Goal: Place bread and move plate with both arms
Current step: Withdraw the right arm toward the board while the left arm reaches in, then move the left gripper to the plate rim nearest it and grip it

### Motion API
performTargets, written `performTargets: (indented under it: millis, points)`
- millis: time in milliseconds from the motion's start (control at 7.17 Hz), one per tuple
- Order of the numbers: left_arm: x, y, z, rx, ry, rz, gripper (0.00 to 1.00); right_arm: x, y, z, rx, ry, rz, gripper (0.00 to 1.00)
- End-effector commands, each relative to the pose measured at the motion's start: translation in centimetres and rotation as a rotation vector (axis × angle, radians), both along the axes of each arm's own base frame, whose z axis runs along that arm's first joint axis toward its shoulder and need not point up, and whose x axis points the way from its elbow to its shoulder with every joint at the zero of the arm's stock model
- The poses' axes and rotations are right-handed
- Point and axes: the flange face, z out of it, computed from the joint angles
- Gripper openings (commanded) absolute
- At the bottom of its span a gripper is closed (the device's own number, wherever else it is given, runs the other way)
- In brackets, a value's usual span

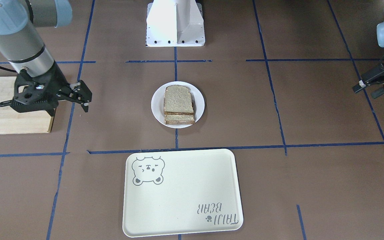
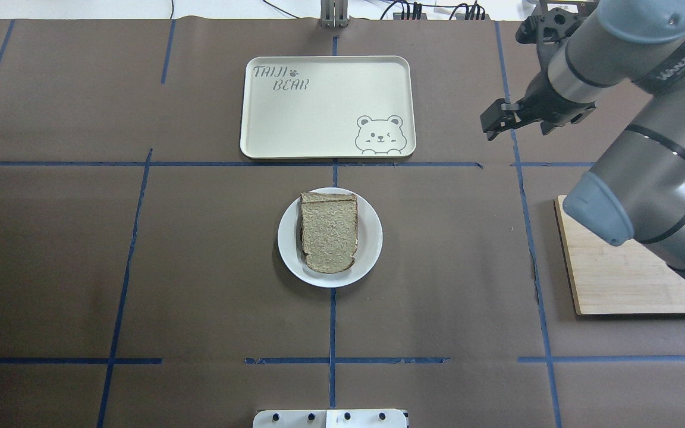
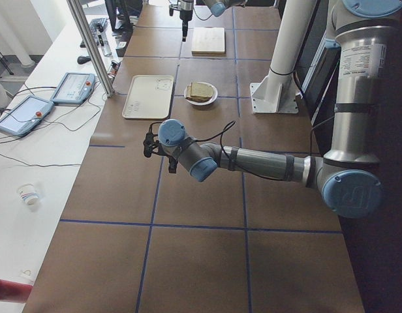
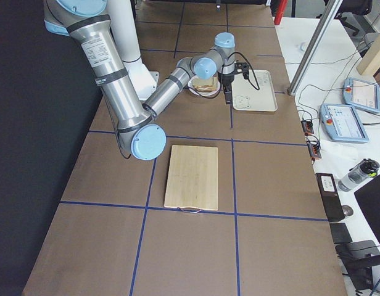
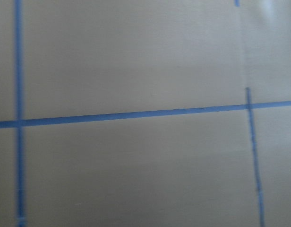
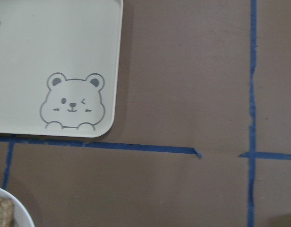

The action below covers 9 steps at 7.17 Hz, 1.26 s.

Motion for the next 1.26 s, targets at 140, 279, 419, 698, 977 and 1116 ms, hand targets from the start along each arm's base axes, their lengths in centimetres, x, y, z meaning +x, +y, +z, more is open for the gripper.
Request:
performTargets:
  millis: [140, 279, 419, 698, 977, 1116]
  points:
    - [9.8, -2.7, -8.7, -0.108, 0.060, -0.059, 1.00, 12.4, -0.4, 10.9, 0.019, 0.045, -0.144, 1.00]
    - [13.8, -1.8, -10.4, -0.137, 0.105, -0.110, 1.00, 15.9, 0.5, 14.0, -0.031, 0.034, -0.117, 1.00]
    - [17.5, -0.6, -12.1, -0.191, 0.180, -0.118, 1.00, 18.6, 2.1, 18.3, -0.063, 0.052, -0.138, 1.00]
    - [26.4, 3.3, -15.4, -0.266, 0.278, -0.164, 1.00, 25.2, 2.5, 23.4, -0.098, -0.045, -0.135, 1.00]
    - [31.1, 6.8, -16.9, -0.290, 0.366, -0.188, 0.94, 26.4, 1.8, 26.3, -0.110, -0.050, -0.155, 1.00]
    - [32.1, 8.1, -17.1, -0.318, 0.422, -0.174, 0.84, 26.4, 1.8, 26.4, -0.112, -0.048, -0.157, 1.00]
